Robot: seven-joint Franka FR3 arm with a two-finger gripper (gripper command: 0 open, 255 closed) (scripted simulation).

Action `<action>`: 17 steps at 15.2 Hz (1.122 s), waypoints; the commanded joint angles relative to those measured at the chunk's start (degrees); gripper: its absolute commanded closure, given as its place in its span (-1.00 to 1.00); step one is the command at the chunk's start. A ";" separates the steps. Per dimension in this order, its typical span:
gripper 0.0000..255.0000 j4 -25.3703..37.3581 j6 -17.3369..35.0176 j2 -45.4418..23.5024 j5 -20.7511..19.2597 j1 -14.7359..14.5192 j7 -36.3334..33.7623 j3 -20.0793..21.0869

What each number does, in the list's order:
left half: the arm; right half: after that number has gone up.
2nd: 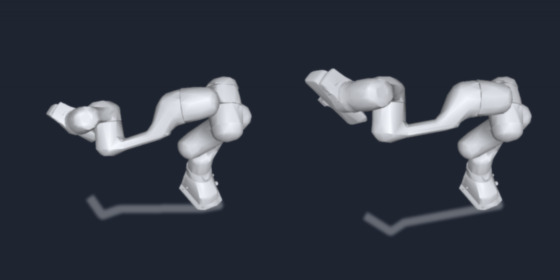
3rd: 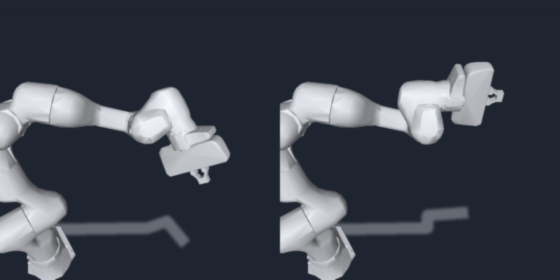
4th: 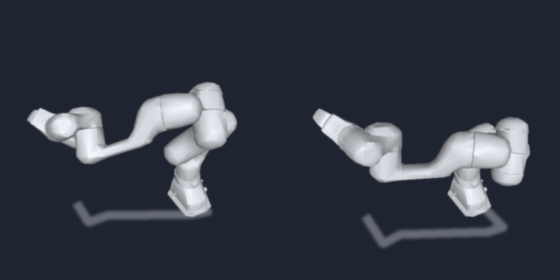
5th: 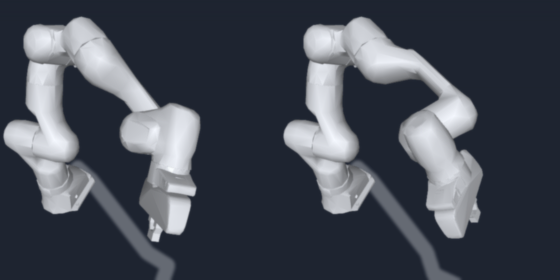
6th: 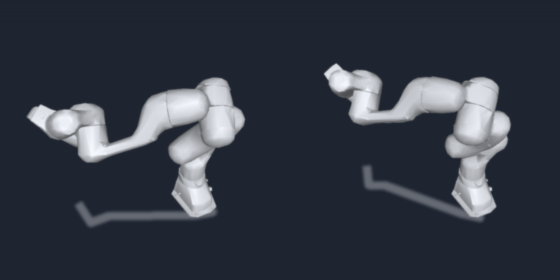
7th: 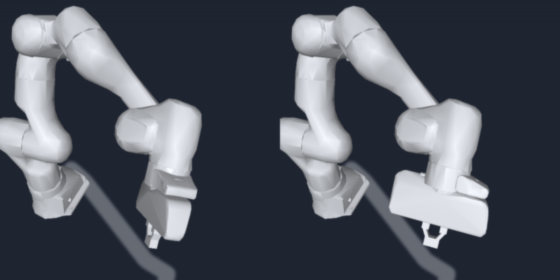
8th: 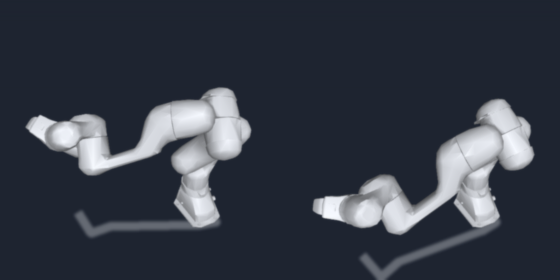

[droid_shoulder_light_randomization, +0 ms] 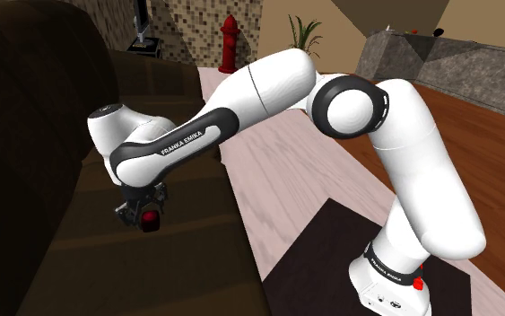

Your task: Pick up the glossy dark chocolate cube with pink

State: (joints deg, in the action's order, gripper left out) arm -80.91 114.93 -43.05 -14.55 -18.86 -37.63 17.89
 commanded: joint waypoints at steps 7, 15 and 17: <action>1.00 0.10 -0.48 0.38 0.11 0.04 0.05 0.08; 1.00 1.70 -4.84 3.23 0.98 0.26 0.59 0.69; 1.00 2.26 -5.99 3.85 1.18 0.29 0.73 0.82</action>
State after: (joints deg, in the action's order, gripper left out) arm -79.09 109.62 -39.45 -13.47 -18.54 -36.96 18.64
